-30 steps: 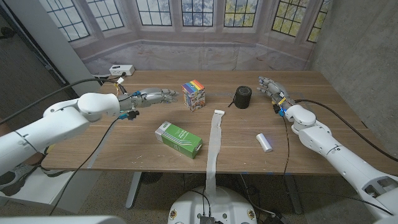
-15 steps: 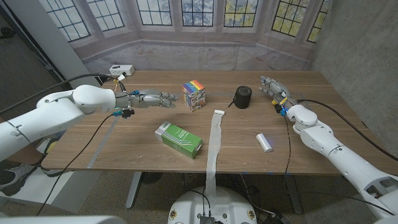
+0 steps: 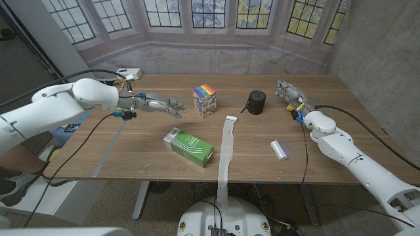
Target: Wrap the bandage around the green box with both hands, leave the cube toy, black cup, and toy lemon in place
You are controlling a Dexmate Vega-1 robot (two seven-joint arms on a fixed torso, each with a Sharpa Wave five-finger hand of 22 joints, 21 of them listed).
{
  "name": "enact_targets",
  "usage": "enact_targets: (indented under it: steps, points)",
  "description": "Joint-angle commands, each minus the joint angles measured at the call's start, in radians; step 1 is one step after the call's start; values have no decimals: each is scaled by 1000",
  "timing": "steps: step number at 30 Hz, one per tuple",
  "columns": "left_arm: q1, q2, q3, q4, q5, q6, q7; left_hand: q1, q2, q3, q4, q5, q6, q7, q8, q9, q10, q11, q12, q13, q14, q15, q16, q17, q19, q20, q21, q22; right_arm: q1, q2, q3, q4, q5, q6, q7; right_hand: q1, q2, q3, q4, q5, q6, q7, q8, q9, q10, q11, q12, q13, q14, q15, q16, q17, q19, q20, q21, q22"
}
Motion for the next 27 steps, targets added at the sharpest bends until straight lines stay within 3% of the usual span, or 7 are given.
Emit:
enact_targets:
  steps: [1,13,27]
  points:
    - [-117,-11,56,6,118,-6,-162,39,-14,4,-4,-15,-20,-9,4,6,-8,-11,1,6,1,-4,4,3,9,-3,0,1,-15,-1,7,-30,-1,-15,-29,0,1,1,-2,0,-2,-2,-3,1,-5,0,-2,2,-6,-1,4,-1,-4,-10,1,4]
    - [-160,-13,83,-30,245,-29,-215,100,-55,0,-3,-39,-61,1,1,7,-20,-13,3,16,5,-7,6,5,6,-4,-1,1,-51,-10,27,-71,5,-20,-64,-1,3,0,-5,0,-2,2,-2,1,-5,4,-1,2,-7,-1,5,-2,-5,-10,1,4]
    - [-166,1,91,-78,346,-59,-268,173,-101,-12,4,-50,-131,4,-5,7,-64,7,-1,28,-30,3,-1,7,-17,3,-5,3,-80,-19,41,-91,11,-28,-86,3,14,4,-9,2,2,4,0,1,-2,4,1,2,-5,-2,8,-3,-4,-13,2,4]
